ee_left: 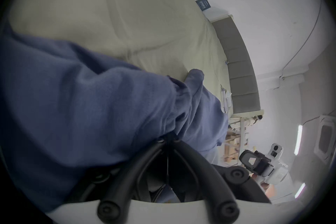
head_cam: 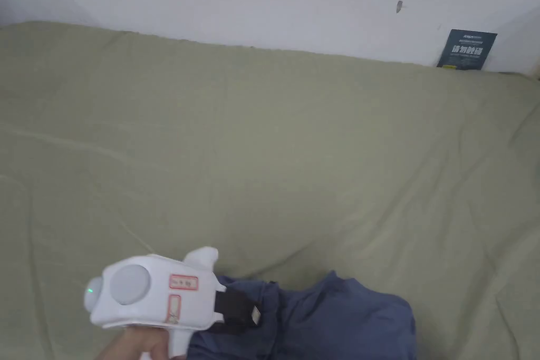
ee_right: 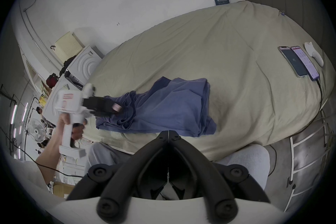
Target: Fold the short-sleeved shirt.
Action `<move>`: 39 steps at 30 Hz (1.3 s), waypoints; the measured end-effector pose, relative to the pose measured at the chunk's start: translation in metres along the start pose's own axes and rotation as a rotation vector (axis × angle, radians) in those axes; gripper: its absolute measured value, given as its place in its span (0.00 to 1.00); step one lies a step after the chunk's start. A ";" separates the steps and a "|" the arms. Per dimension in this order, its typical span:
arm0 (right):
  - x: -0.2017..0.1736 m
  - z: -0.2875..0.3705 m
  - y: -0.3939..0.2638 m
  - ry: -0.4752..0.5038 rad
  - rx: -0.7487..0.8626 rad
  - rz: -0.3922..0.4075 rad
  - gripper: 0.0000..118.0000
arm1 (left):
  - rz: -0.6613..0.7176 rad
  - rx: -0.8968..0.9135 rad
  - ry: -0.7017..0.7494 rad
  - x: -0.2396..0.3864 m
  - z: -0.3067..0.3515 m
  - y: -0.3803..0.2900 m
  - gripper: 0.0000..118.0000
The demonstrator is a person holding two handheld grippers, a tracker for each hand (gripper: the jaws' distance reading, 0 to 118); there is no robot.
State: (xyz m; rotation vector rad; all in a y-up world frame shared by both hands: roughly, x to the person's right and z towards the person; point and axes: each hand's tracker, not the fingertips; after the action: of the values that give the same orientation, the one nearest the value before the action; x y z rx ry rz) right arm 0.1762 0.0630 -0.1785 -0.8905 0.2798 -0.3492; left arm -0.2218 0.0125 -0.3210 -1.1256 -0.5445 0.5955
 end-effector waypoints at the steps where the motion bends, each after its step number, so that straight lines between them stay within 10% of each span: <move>1: -0.003 -0.002 0.002 0.001 -0.002 0.013 0.00 | -0.008 0.039 0.007 0.001 0.024 0.003 0.00; 8: -0.022 -0.019 0.007 0.035 -0.024 0.059 0.00 | 0.076 0.145 0.355 -0.076 0.116 0.004 0.00; 14: -0.032 -0.031 0.007 0.035 -0.059 0.077 0.00 | 0.194 0.165 0.063 -0.120 0.108 -0.003 0.04; 15: -0.032 -0.031 0.007 0.037 -0.060 0.077 0.00 | 0.198 0.179 0.044 -0.112 0.106 -0.004 0.19; 17: -0.031 -0.033 0.007 0.038 -0.067 0.075 0.00 | 0.176 0.167 -0.003 -0.115 0.093 0.000 1.00; 27: -0.030 -0.034 0.009 0.014 -0.083 0.078 0.00 | 0.227 0.065 -0.245 -0.148 0.035 0.010 0.87; 29: -0.033 -0.031 0.008 0.003 -0.080 0.081 0.00 | 0.261 0.092 -0.178 -0.148 0.037 0.010 0.69; 30: -0.033 -0.028 0.007 0.003 -0.073 0.084 0.00 | 0.216 0.079 -0.047 -0.152 0.036 0.007 0.17; 31: -0.032 -0.026 0.006 0.014 -0.060 0.079 0.00 | 0.222 0.057 -0.071 -0.146 0.033 0.003 0.08; 39: -0.033 -0.014 0.010 0.050 -0.021 0.089 0.00 | 0.166 0.170 -0.008 -0.105 0.119 -0.006 0.08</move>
State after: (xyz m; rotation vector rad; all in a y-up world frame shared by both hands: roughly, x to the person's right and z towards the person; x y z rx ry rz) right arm 0.1430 0.0722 -0.1921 -0.8880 0.3692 -0.2865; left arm -0.3764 0.0177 -0.2865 -1.0132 -0.4018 0.7755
